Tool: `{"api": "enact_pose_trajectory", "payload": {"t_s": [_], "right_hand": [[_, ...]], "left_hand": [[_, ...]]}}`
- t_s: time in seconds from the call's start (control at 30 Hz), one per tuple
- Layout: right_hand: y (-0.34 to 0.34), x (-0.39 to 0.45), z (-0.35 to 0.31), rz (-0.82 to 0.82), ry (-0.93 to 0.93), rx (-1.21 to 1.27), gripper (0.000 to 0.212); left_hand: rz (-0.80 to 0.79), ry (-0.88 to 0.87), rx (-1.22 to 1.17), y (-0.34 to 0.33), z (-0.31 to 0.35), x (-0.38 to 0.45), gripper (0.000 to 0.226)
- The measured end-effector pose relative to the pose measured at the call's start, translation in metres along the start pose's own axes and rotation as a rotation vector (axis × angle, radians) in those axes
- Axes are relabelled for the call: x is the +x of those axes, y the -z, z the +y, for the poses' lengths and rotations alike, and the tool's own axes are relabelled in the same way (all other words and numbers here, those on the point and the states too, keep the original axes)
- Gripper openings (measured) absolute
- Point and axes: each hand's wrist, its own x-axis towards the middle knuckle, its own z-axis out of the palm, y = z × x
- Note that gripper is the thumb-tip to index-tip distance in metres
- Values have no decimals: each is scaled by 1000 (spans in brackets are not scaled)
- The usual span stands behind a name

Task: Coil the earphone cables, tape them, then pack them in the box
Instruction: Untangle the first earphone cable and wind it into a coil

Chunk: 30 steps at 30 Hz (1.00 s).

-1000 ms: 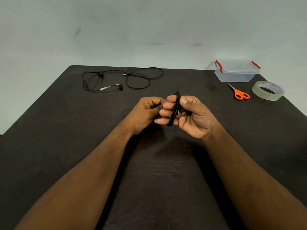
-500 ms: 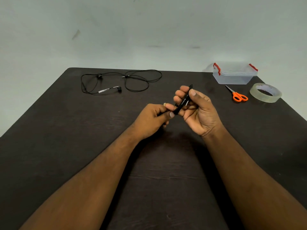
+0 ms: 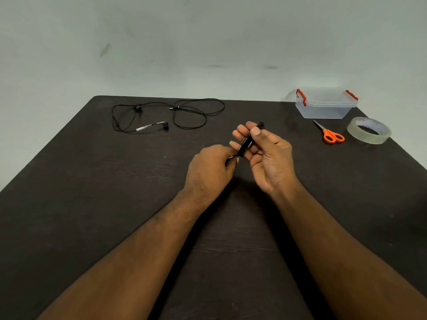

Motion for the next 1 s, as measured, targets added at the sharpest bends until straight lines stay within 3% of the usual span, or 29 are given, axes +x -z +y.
{"api": "enact_pose_trajectory", "payload": {"t_s": [0.13,0.33,0.47,0.53,0.77,0.93,1.0], "right_hand": [[-1,0,0,6,-28,-54,14],[-2,-2,3,1,-103,-75,16],[-2,-1,3,27,-124,-15,17],[-1,0,3,51,-137,57,17],[-6,-2,8,79,-160,164,18],[-9,-3,11,60,-153,175,14],[-11,-4,11,54,-156,187,15]], "left_hand": [[65,159,-236,3,-1,5,7],[33,565,-1084,3,3,7,12],[-22,645,-1441,4,1,10,29],[-36,636,-1454,3,0,9,35],[160,501,-1066,-4,6,5,22],[293,498,-926,-6,5,7,34],[288,452,-840,-6,3,7,27]]}}
